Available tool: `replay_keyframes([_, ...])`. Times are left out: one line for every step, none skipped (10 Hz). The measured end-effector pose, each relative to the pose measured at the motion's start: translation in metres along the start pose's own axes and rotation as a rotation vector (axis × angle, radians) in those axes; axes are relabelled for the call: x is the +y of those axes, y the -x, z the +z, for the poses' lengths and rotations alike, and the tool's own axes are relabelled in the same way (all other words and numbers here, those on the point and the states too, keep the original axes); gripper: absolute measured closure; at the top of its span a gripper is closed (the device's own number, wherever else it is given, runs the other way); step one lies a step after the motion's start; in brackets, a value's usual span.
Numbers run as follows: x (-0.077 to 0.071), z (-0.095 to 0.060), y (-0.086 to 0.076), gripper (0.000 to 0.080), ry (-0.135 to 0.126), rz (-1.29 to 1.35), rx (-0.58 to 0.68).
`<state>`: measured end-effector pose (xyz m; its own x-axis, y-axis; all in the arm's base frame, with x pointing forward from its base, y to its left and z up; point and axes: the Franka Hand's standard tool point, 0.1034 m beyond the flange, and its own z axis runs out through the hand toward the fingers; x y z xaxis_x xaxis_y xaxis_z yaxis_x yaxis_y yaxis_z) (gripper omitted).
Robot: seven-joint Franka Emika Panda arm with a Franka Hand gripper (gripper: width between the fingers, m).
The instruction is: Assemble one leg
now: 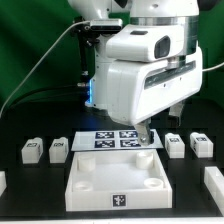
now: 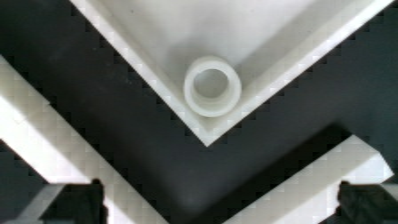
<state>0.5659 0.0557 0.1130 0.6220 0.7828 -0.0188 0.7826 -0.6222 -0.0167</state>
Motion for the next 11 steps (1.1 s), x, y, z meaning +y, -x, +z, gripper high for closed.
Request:
replay_keyframes([0.0,0.0,0.0,0.015,0.0,0.0,0.0])
replay_keyframes([0.0,0.0,0.0,0.015,0.0,0.0,0.0])
replay_keyframes([0.0,0.0,0.0,0.015,0.0,0.0,0.0])
replay_keyframes([0.0,0.0,0.0,0.015,0.0,0.0,0.0])
replay_keyframes([0.0,0.0,0.0,0.015,0.0,0.0,0.0])
replay_keyframes([0.0,0.0,0.0,0.015,0.0,0.0,0.0])
replay_keyframes([0.0,0.0,0.0,0.015,0.0,0.0,0.0])
replay_keyframes([0.0,0.0,0.0,0.015,0.0,0.0,0.0])
replay_keyframes([0.0,0.0,0.0,0.015,0.0,0.0,0.0])
replay_keyframes([0.0,0.0001,0.0,0.015,0.0,0.0,0.0])
replay_keyframes([0.0,0.0001,0.0001,0.015,0.0,-0.011,0.0])
